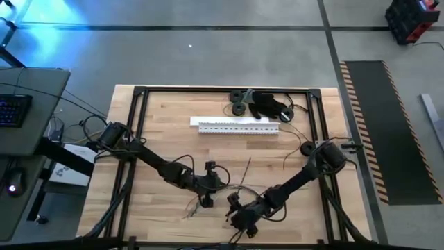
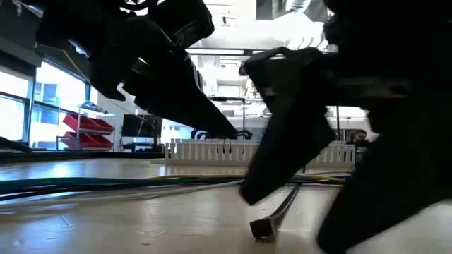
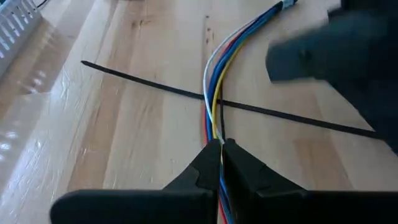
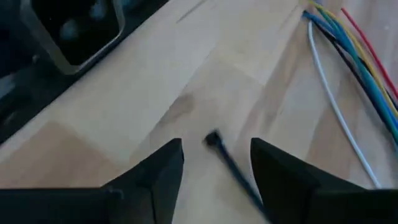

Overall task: Ziptie cables
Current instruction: Wrap the cables together using a black zip tie

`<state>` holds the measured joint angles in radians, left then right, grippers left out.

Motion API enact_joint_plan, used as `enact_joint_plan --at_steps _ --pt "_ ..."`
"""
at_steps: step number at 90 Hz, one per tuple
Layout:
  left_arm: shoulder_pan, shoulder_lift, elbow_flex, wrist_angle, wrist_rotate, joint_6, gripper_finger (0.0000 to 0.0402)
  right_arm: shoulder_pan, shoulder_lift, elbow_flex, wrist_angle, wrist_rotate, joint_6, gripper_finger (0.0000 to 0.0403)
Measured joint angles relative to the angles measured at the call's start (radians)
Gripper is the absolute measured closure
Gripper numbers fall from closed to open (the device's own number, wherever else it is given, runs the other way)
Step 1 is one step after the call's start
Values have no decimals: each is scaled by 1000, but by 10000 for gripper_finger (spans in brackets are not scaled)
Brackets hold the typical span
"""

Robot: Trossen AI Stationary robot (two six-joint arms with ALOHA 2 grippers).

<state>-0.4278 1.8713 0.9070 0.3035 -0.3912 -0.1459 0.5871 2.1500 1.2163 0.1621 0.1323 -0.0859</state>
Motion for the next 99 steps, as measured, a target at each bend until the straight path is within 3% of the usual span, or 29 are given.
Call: enact_joint_plan --at_steps 19,31,57,73,86,99 --pt "2 0 0 0 -2 0 402 -46 50 40 -57 -134 42 305" --pt "2 0 0 0 -1 0 402 -42 53 39 -75 -101 21 385" --pt "2 0 0 17 -1 0 402 61 -25 26 -172 284 -11 400" --pt "1 0 0 85 51 42 402 124 -89 19 -249 567 69 401" --pt "-1 13 0 184 101 107 399 173 -140 -58 -220 692 189 402" --pt "-1 72 0 343 130 211 378 220 -205 -147 -82 774 268 402"
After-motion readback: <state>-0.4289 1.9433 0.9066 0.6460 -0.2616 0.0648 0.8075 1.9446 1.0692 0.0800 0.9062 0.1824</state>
